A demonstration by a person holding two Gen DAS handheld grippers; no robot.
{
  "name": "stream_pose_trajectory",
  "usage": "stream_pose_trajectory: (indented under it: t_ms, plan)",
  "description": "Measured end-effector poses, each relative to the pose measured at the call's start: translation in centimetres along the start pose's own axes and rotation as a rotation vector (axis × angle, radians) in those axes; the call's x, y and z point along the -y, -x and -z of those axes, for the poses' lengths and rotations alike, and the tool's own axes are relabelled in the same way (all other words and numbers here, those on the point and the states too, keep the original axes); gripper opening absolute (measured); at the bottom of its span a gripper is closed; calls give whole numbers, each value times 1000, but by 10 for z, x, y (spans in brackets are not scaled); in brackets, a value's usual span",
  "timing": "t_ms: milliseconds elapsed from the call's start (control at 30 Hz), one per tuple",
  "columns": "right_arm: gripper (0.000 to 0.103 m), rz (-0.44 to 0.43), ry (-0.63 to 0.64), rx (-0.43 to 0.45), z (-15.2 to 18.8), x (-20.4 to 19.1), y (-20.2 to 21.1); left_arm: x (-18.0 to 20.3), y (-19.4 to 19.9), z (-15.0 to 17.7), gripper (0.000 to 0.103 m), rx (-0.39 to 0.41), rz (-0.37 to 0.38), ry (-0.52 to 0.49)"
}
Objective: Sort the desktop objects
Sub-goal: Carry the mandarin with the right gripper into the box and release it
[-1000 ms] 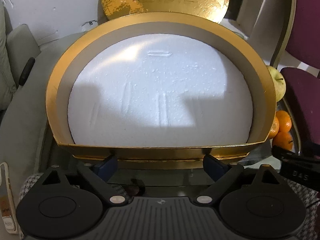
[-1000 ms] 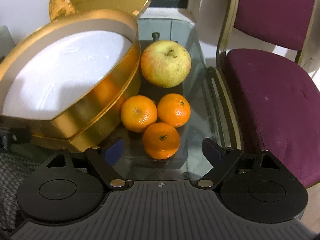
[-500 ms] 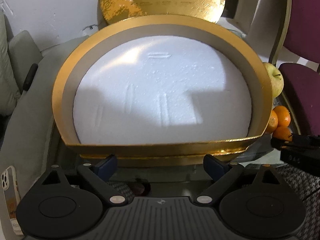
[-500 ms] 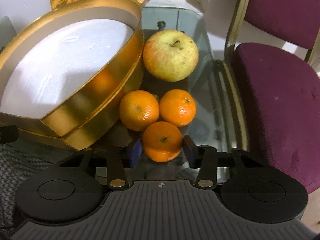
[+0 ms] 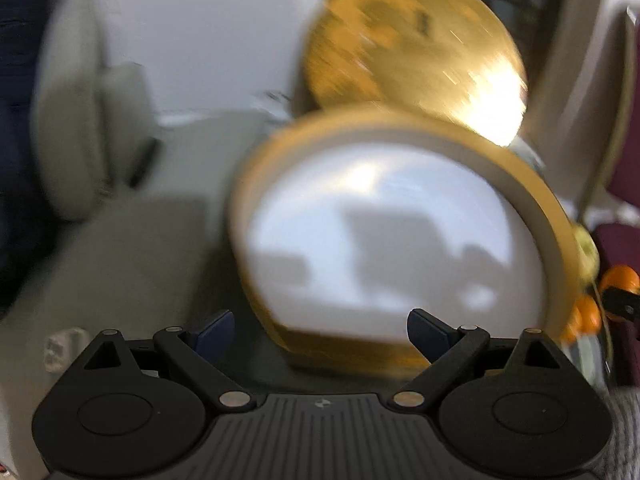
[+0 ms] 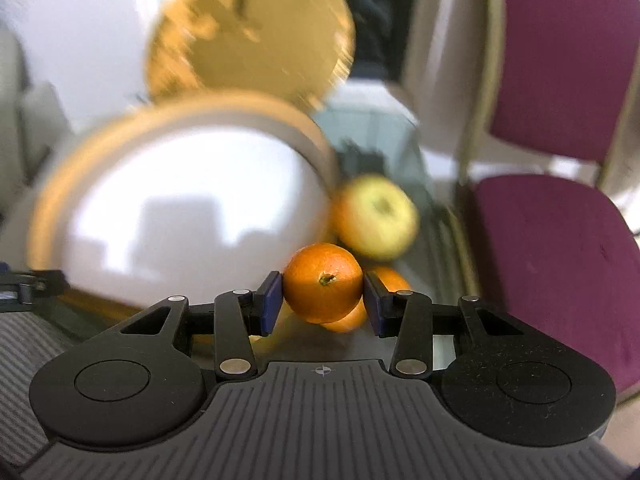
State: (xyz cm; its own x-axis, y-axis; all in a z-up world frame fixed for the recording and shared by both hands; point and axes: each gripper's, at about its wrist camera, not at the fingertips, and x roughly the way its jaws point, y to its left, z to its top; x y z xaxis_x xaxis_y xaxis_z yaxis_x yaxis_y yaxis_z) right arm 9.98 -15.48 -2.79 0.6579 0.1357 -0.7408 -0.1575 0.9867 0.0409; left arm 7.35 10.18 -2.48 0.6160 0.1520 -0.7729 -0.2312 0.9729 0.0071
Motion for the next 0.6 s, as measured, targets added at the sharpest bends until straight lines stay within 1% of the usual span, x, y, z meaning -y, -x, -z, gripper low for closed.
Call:
stream_pose_trajectory:
  t_ms: [67, 167, 233, 333, 433, 500, 600]
  plan:
    - [45, -39, 34, 24, -12, -21, 3, -23, 7, -4, 96, 50, -37, 51]
    - [45, -98, 94, 49, -28, -60, 0, -49, 5, -3, 96, 54, -78, 116]
    - [45, -156, 128, 33, -34, -90, -14, -64, -2, 2, 96, 36, -107, 146]
    - [45, -215, 173, -36, -36, -132, -44, -81, -13, 10, 96, -13, -113, 177]
    - [45, -248, 212, -117, -33, -165, -77, -93, -25, 16, 96, -57, -130, 198]
    - [45, -246, 237, -156, -31, -181, -96, -98, -31, 17, 96, -78, -135, 210]
    - [45, -235, 262, -190, -29, -195, -115, -104, -39, 18, 96, -100, -134, 221]
